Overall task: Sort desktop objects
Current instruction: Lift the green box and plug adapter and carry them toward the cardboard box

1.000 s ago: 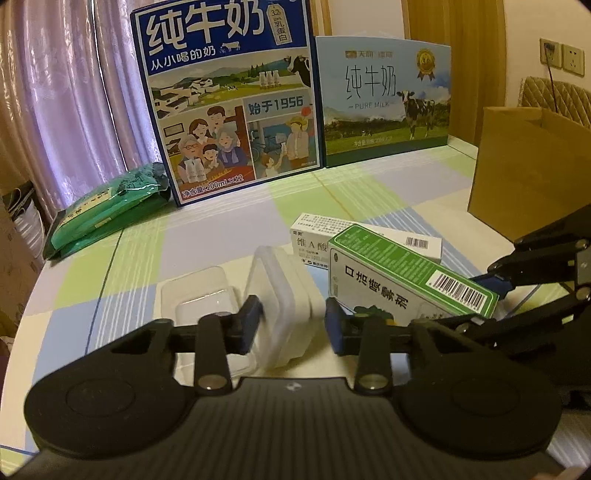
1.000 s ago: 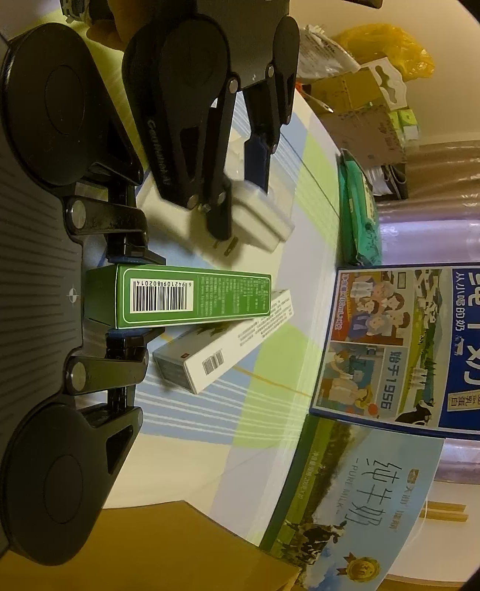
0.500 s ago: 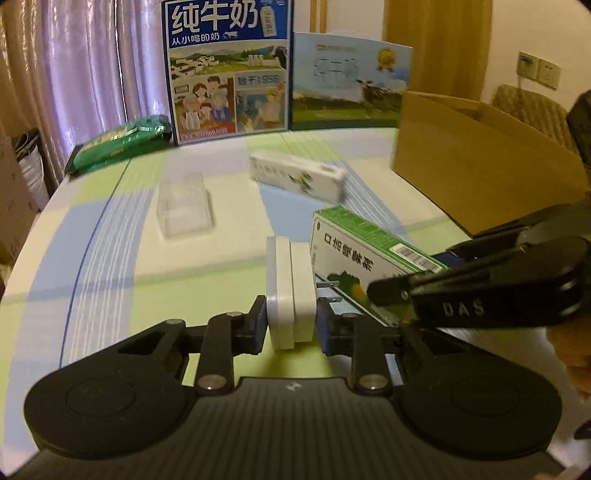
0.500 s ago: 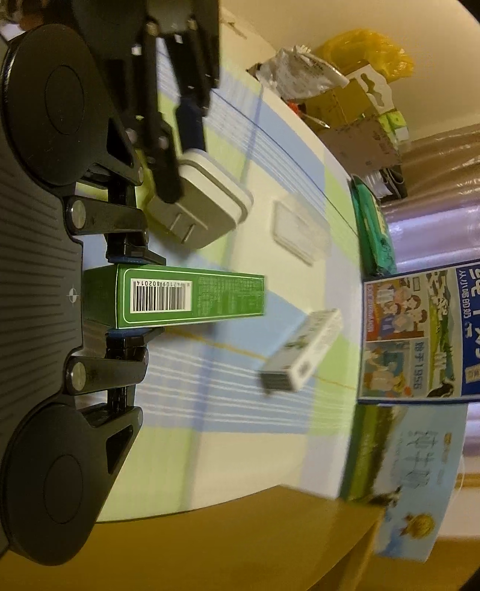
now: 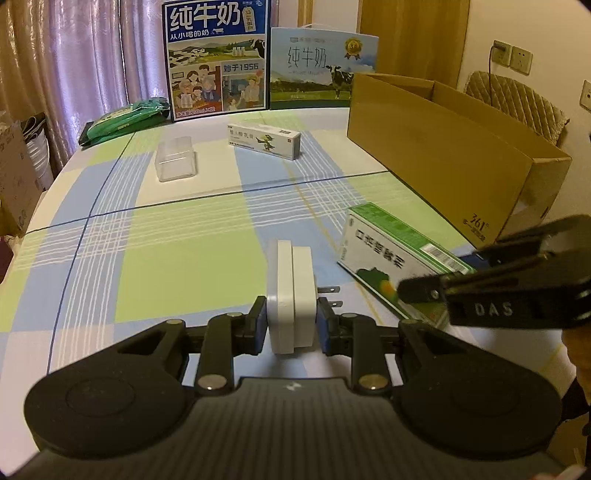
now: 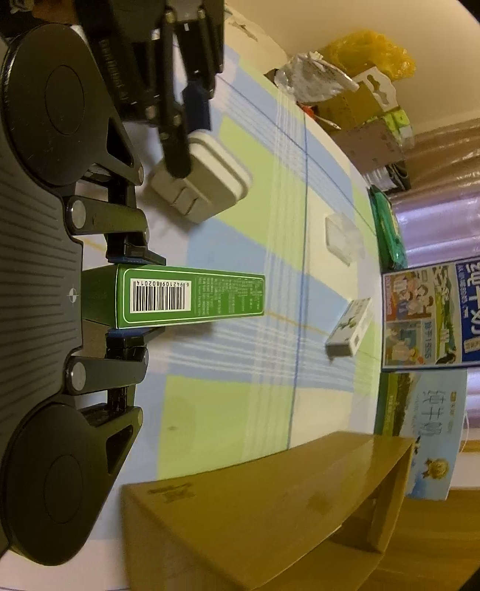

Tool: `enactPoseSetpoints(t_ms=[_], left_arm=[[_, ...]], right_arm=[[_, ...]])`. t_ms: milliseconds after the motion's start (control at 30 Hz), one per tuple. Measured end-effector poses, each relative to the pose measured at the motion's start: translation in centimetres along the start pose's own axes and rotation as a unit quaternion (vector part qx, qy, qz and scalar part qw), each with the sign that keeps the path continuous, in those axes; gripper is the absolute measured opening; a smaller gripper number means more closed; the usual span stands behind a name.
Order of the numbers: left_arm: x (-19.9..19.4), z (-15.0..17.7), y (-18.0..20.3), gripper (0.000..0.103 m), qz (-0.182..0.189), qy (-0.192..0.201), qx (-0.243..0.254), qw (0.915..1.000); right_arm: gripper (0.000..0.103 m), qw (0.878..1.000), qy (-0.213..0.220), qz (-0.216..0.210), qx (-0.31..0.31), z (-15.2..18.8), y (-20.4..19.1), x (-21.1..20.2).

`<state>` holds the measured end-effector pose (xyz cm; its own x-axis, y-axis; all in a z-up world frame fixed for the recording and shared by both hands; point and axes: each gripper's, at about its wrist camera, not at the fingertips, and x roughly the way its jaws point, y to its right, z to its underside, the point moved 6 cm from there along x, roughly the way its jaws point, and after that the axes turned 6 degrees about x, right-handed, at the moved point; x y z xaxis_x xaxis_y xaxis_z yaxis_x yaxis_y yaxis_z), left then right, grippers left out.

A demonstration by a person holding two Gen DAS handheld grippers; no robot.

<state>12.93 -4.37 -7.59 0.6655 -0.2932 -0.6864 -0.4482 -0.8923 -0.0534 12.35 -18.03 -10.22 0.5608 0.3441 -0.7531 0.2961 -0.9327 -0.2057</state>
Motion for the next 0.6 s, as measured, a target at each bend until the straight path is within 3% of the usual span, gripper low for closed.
enactPoseSetpoints(t_ms=[267, 600], left_arm=[[0.8, -0.4, 0.1, 0.035, -0.003, -0.004, 0.001, 1.0000], [2.5, -0.7, 0.5, 0.035, -0.004, -0.007, 0.003, 1.0000]], right_arm=[[0.028, 1.000, 0.003, 0.005, 0.006, 0.7, 0.8, -0.6], [0.028, 1.000, 0.011, 0.003, 0.006, 0.8, 1.1, -0.1]])
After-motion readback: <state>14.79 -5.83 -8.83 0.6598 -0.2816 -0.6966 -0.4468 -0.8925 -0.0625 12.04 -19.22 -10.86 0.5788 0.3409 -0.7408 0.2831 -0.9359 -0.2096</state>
